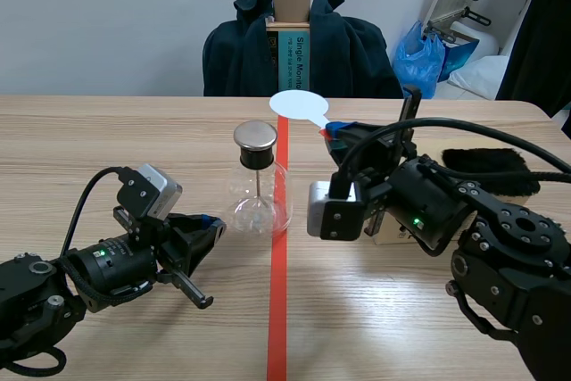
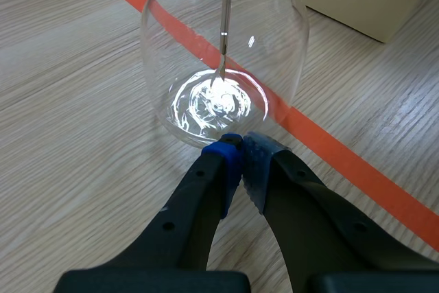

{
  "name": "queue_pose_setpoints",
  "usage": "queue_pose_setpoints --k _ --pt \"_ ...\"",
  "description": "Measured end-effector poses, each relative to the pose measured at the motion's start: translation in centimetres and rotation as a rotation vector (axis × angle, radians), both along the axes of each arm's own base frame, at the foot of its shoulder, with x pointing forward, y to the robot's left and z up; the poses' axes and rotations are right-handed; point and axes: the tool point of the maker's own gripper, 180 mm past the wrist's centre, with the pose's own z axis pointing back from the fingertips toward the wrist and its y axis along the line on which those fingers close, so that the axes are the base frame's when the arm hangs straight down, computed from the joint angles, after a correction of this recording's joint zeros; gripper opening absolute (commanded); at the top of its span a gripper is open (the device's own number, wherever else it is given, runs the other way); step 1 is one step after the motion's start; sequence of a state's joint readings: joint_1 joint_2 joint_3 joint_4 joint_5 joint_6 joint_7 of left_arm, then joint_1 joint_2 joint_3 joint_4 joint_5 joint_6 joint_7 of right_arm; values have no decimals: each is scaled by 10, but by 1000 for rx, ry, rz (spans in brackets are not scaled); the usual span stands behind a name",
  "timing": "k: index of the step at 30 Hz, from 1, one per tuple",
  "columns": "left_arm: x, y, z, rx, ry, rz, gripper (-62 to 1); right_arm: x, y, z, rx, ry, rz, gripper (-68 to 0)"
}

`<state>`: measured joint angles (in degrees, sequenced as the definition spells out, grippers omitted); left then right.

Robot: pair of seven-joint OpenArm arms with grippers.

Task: Do the electroscope experiment.
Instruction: 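Move the plate toward and away from the electroscope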

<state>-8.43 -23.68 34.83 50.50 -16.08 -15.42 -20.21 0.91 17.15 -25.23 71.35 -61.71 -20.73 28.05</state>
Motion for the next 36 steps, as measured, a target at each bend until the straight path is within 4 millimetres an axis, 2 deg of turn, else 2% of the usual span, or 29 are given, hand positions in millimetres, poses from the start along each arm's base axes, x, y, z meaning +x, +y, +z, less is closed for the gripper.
queue_pose_setpoints --k 8,19,36 --pt "0 0 0 0 0 0 -577 14 -19 -2 -7 6 -131 -667" --pt "0 0 0 0 0 0 -577 16 -23 -2 -8 7 -158 -667" --pt "0 0 0 0 0 0 -577 -22 22 0 -16 -12 175 -667"
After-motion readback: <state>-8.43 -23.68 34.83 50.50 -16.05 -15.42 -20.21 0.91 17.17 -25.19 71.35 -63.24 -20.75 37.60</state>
